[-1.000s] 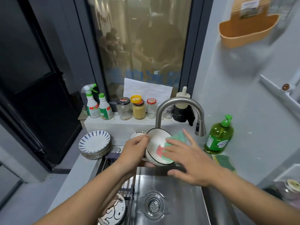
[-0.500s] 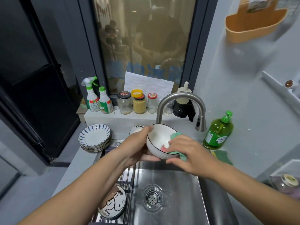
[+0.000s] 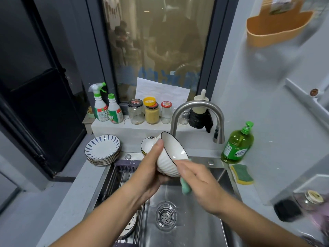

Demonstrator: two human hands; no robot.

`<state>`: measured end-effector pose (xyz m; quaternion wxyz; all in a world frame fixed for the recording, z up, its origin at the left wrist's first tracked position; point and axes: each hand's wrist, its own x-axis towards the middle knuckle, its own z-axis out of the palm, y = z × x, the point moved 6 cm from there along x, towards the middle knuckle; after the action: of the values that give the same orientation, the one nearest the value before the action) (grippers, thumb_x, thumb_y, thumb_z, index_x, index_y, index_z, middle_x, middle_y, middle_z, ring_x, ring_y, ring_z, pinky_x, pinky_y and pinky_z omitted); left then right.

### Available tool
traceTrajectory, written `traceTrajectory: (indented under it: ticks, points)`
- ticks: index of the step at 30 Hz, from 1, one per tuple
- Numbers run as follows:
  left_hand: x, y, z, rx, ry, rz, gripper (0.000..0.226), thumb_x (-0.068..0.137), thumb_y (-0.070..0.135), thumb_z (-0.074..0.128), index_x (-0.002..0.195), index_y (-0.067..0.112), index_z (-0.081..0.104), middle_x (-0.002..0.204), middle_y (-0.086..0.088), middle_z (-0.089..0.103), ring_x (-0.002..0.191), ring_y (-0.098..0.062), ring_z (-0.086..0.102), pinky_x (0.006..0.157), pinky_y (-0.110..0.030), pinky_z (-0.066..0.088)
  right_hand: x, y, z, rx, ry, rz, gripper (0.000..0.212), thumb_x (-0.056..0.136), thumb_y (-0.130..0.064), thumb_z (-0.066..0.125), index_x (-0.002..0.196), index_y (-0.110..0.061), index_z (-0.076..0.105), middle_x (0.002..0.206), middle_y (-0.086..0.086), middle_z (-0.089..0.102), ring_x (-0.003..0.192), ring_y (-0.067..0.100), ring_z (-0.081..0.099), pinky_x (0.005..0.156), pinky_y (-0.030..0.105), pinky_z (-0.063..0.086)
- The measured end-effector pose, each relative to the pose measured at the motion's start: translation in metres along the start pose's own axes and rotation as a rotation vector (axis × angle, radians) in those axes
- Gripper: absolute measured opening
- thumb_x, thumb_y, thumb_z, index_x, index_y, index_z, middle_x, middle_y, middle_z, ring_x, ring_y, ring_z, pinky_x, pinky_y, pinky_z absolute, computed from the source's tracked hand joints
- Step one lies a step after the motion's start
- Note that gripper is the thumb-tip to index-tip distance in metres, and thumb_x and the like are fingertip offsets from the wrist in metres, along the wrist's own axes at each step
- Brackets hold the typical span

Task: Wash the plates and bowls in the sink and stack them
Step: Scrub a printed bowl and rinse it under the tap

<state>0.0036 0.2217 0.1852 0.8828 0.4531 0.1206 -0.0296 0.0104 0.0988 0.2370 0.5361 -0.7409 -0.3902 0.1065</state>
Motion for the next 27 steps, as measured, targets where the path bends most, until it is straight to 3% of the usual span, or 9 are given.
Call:
traceTrajectory:
  ticks: [3, 5, 9, 11, 14, 19, 22, 24, 27]
  points:
    - [-0.005, -0.003, 0.01, -0.114, -0.108, -0.234, 0.116, 0.05, 0.072, 0.088, 0.139, 0.003, 0.058, 0.133, -0.027, 0.065, 0.115, -0.041, 0.068, 0.092, -0.06, 0.057, -0.001, 0.01, -0.019, -0.432, -0.066, -0.182, 0.049, 0.106, -0.044, 0.03, 0.123, -0.018, 0.068, 0.119, -0.026, 0.066, 0.126, 0.001, 0.053, 0.106, 0.043, 0.04]
    - [-0.006, -0.005, 0.013, -0.139, -0.11, -0.326, 0.108, 0.058, 0.078, 0.074, 0.134, 0.002, 0.062, 0.128, -0.028, 0.067, 0.107, -0.042, 0.071, 0.093, -0.063, 0.055, -0.001, 0.018, -0.025, -0.57, -0.11, -0.228, 0.054, 0.105, -0.051, 0.027, 0.124, -0.021, 0.067, 0.128, -0.015, 0.066, 0.136, 0.007, 0.047, 0.108, 0.049, 0.038]
    - [0.001, -0.01, 0.01, -0.168, -0.012, -0.32, 0.107, 0.062, 0.077, 0.067, 0.14, 0.004, 0.058, 0.128, -0.024, 0.068, 0.11, -0.04, 0.069, 0.097, -0.06, 0.055, -0.001, 0.02, -0.014, -0.292, -0.068, -0.086, 0.053, 0.1, -0.048, 0.036, 0.112, -0.007, 0.068, 0.135, -0.006, 0.057, 0.132, 0.008, 0.047, 0.111, 0.034, 0.035]
    - [0.003, -0.01, 0.005, -0.179, 0.01, -0.306, 0.107, 0.062, 0.077, 0.067, 0.141, 0.005, 0.057, 0.126, -0.024, 0.069, 0.11, -0.041, 0.069, 0.097, -0.059, 0.055, -0.003, 0.02, -0.009, -0.147, -0.101, 0.013, 0.038, 0.091, -0.031, 0.044, 0.119, -0.011, 0.06, 0.128, -0.003, 0.049, 0.124, 0.006, 0.048, 0.104, 0.024, 0.037]
    - [0.001, -0.006, 0.0, -0.176, -0.032, -0.351, 0.103, 0.065, 0.079, 0.061, 0.134, 0.003, 0.061, 0.124, -0.027, 0.069, 0.108, -0.044, 0.07, 0.101, -0.06, 0.051, -0.004, 0.017, -0.017, -0.041, -0.227, 0.131, 0.056, 0.074, -0.011, 0.047, 0.129, -0.024, 0.047, 0.125, -0.009, 0.054, 0.119, -0.002, 0.05, 0.101, 0.021, 0.04]
    - [-0.002, 0.003, 0.001, -0.196, -0.1, -0.384, 0.106, 0.065, 0.083, 0.058, 0.131, 0.001, 0.063, 0.127, -0.027, 0.067, 0.106, -0.043, 0.07, 0.102, -0.059, 0.05, 0.003, 0.007, -0.031, -0.298, -0.263, -0.043, 0.037, 0.094, -0.024, 0.056, 0.13, -0.024, 0.063, 0.138, -0.01, 0.059, 0.14, -0.005, 0.036, 0.116, 0.017, 0.026]
    - [-0.002, 0.003, 0.004, -0.204, -0.097, -0.396, 0.11, 0.063, 0.085, 0.059, 0.133, 0.0, 0.062, 0.126, -0.027, 0.067, 0.102, -0.042, 0.071, 0.092, -0.058, 0.056, 0.007, 0.009, -0.032, -0.372, -0.222, -0.1, 0.039, 0.093, -0.039, 0.059, 0.128, -0.023, 0.067, 0.131, -0.012, 0.064, 0.135, -0.005, 0.042, 0.116, 0.019, 0.028]
    - [0.001, -0.001, 0.004, -0.217, -0.077, -0.391, 0.113, 0.063, 0.086, 0.059, 0.137, 0.001, 0.059, 0.128, -0.025, 0.066, 0.103, -0.041, 0.07, 0.088, -0.056, 0.059, 0.007, 0.01, -0.027, -0.449, -0.201, -0.113, 0.04, 0.092, -0.047, 0.054, 0.123, -0.026, 0.069, 0.127, -0.012, 0.066, 0.13, -0.006, 0.046, 0.12, 0.023, 0.019]
    - [0.001, -0.006, 0.007, -0.231, -0.055, -0.33, 0.105, 0.071, 0.085, 0.056, 0.134, 0.002, 0.063, 0.132, -0.024, 0.065, 0.107, -0.04, 0.069, 0.095, -0.053, 0.054, 0.004, 0.004, -0.015, -0.424, -0.142, -0.147, 0.029, 0.094, -0.042, 0.054, 0.113, -0.025, 0.069, 0.107, -0.013, 0.068, 0.112, -0.005, 0.053, 0.119, 0.025, 0.013]
